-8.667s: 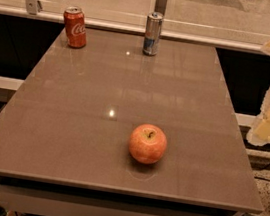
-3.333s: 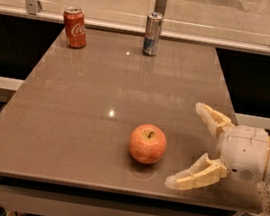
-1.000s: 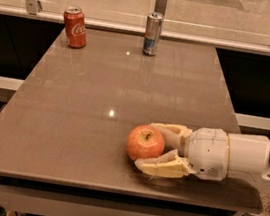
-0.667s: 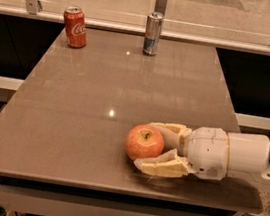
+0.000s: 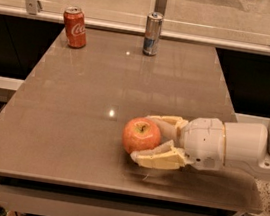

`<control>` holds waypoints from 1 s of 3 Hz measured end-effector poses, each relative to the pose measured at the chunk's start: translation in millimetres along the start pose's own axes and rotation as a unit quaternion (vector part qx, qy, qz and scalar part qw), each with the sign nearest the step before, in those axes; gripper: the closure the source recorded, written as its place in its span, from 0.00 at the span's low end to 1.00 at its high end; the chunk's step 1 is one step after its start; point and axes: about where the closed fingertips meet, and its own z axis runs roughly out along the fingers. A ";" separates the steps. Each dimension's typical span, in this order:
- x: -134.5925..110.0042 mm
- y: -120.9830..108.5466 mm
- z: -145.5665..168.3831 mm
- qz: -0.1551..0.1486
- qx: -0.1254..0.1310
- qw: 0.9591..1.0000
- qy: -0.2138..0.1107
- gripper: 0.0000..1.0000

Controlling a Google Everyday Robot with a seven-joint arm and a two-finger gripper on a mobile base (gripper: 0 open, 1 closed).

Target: Move apple near coke can

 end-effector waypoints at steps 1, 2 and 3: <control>-25.2 -17.0 9.9 0.001 0.009 1.000 0.019 1.00; -50.8 -36.4 25.6 0.003 0.028 0.999 0.034 1.00; -69.9 -59.1 46.3 0.009 0.050 0.998 0.045 1.00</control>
Offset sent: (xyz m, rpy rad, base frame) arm 0.0764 0.0538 0.0590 -0.1068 0.0006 -0.1239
